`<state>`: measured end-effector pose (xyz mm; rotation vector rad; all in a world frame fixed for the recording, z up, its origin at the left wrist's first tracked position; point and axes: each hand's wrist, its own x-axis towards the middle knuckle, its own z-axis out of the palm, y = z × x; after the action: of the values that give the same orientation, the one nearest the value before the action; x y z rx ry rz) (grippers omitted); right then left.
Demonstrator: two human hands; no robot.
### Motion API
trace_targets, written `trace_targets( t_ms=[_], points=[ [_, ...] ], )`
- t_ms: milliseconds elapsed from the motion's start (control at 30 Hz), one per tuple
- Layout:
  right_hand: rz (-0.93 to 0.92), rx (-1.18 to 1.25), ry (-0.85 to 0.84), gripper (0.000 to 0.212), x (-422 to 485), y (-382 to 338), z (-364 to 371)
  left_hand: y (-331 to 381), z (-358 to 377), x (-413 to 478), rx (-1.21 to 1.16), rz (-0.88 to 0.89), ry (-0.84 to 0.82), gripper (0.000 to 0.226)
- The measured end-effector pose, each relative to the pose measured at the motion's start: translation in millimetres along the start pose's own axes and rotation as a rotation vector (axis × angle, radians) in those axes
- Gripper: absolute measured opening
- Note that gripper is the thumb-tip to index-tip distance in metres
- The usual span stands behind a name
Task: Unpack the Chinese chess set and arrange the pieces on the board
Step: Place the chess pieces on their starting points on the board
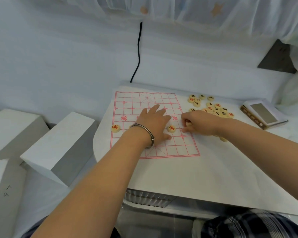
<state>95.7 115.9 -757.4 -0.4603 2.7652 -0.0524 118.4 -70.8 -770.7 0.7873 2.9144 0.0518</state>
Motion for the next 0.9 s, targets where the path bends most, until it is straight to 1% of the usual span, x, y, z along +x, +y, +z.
trace_targets(
  t_ms=[167,367,600,900],
  points=[
    [0.003,0.013,-0.015,0.007,-1.7,8.3,0.4,13.3,-2.2,13.1,-0.021,-0.010,0.046,0.060],
    [-0.014,0.024,0.005,0.022,-9.7,13.9,-1.5,15.8,-1.6,26.0,-0.032,-0.036,0.067,0.051],
    [-0.033,0.055,0.135,0.023,-10.1,14.0,0.1,13.4,-0.9,29.1,-0.030,-0.049,0.058,0.043],
    [-0.040,0.018,0.157,0.025,-9.6,11.6,5.2,12.6,3.6,33.5,-0.057,-0.061,0.092,0.034]
  ],
)
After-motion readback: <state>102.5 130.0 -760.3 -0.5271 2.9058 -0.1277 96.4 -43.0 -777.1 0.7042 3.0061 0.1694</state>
